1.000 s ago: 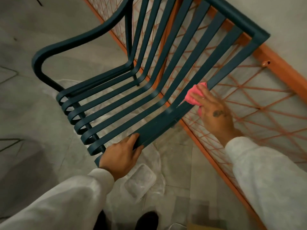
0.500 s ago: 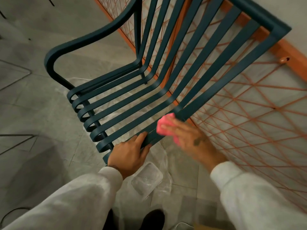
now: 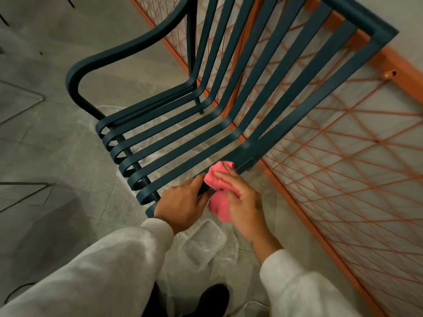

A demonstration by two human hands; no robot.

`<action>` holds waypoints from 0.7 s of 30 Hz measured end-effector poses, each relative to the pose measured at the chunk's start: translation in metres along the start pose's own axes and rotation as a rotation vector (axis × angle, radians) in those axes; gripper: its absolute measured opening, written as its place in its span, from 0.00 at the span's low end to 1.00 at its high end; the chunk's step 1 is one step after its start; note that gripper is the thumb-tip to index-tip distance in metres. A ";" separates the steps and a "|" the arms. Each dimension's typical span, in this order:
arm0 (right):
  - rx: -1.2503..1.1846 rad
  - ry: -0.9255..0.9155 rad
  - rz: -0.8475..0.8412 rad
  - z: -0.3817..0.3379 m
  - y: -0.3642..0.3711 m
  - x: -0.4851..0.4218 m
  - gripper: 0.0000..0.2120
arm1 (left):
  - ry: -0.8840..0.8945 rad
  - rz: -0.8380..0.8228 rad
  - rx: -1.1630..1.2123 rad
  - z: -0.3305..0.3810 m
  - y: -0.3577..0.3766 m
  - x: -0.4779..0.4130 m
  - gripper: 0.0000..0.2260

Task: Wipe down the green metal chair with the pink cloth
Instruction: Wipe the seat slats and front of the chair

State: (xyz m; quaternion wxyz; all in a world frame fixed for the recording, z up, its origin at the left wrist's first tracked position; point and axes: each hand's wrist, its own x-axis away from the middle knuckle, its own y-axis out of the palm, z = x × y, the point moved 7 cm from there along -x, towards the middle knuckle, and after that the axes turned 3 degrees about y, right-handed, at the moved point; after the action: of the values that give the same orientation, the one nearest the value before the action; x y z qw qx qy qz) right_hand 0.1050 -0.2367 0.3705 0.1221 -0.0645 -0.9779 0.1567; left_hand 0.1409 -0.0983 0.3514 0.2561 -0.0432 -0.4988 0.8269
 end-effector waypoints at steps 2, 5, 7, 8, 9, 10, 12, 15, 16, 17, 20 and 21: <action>-0.177 0.166 -0.055 0.004 -0.002 0.008 0.20 | 0.004 -0.035 0.063 -0.002 0.001 0.000 0.19; -0.425 0.319 -0.078 0.006 -0.012 0.028 0.20 | 0.029 0.003 0.098 0.002 -0.010 0.006 0.23; -0.598 0.383 -0.065 0.001 -0.022 0.046 0.20 | 0.043 0.080 0.118 0.014 -0.028 0.017 0.23; -0.687 0.417 -0.063 0.001 -0.023 0.053 0.20 | 0.036 0.091 0.176 0.017 -0.033 0.023 0.22; -0.770 0.451 -0.058 -0.009 -0.032 0.063 0.20 | 0.040 0.086 0.272 0.030 -0.045 0.029 0.21; -0.848 0.482 -0.074 -0.011 -0.030 0.069 0.21 | 0.038 0.052 0.362 0.035 -0.045 0.034 0.22; -0.982 0.488 -0.113 -0.033 -0.039 0.085 0.20 | 0.100 0.000 0.468 0.062 -0.065 0.044 0.24; -1.094 0.447 -0.157 -0.073 -0.057 0.111 0.19 | 0.205 -0.068 0.620 0.113 -0.108 0.058 0.24; -1.120 0.435 -0.179 -0.084 -0.061 0.118 0.19 | 0.198 -0.104 0.694 0.129 -0.123 0.059 0.23; -1.142 0.426 -0.201 -0.097 -0.065 0.123 0.20 | 0.184 -0.156 0.764 0.144 -0.135 0.060 0.21; -1.192 0.414 -0.207 -0.131 -0.078 0.138 0.21 | 0.201 -0.210 0.725 0.184 -0.173 0.064 0.11; -1.171 0.394 -0.188 -0.142 -0.084 0.142 0.21 | 0.225 -0.185 0.684 0.194 -0.186 0.065 0.07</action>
State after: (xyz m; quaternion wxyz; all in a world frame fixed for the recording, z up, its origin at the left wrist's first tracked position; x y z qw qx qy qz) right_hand -0.0018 -0.2512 0.5591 0.2579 -0.0620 -0.8621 -0.4318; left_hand 0.0919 -0.1546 0.6172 0.3826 -0.0006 -0.1641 0.9092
